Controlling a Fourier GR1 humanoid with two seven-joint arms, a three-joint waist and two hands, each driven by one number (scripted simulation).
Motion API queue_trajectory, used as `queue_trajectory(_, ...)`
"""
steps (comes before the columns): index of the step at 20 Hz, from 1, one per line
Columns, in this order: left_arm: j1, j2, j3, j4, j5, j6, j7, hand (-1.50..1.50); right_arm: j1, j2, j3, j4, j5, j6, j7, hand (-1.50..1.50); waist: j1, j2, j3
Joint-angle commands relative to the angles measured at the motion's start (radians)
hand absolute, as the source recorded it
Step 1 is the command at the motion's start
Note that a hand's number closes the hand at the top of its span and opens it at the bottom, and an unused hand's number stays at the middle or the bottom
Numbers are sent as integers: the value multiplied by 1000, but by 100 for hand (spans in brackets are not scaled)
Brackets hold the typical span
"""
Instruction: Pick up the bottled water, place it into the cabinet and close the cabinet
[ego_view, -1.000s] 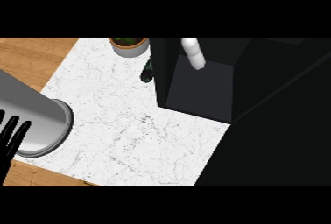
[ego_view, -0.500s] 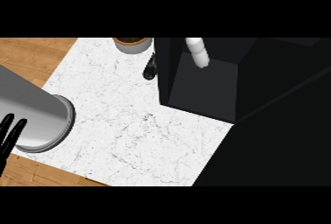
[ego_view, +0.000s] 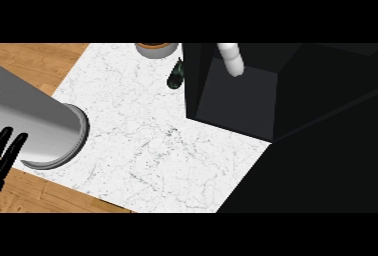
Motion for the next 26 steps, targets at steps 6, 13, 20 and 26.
queue_trajectory(6, -11, 11, 7, 11, 10, -17, 10, -150, -136, 63, -30, 66, 16, -60, 143, 150, -5, 0, 6)
queue_trajectory(13, -11, 6, 7, 28, 11, -20, 10, -150, -255, 119, -64, 156, 10, -99, 234, 150, -7, 2, 7)
queue_trajectory(20, -12, 1, 8, 33, 14, -33, 5, -150, -431, 218, -100, 329, -33, -143, 333, 150, -8, -5, 13)
queue_trajectory(26, 2, 2, 13, 44, 21, -32, 8, -150, -611, 341, -186, 483, 2, -246, 390, 150, -26, -19, 19)
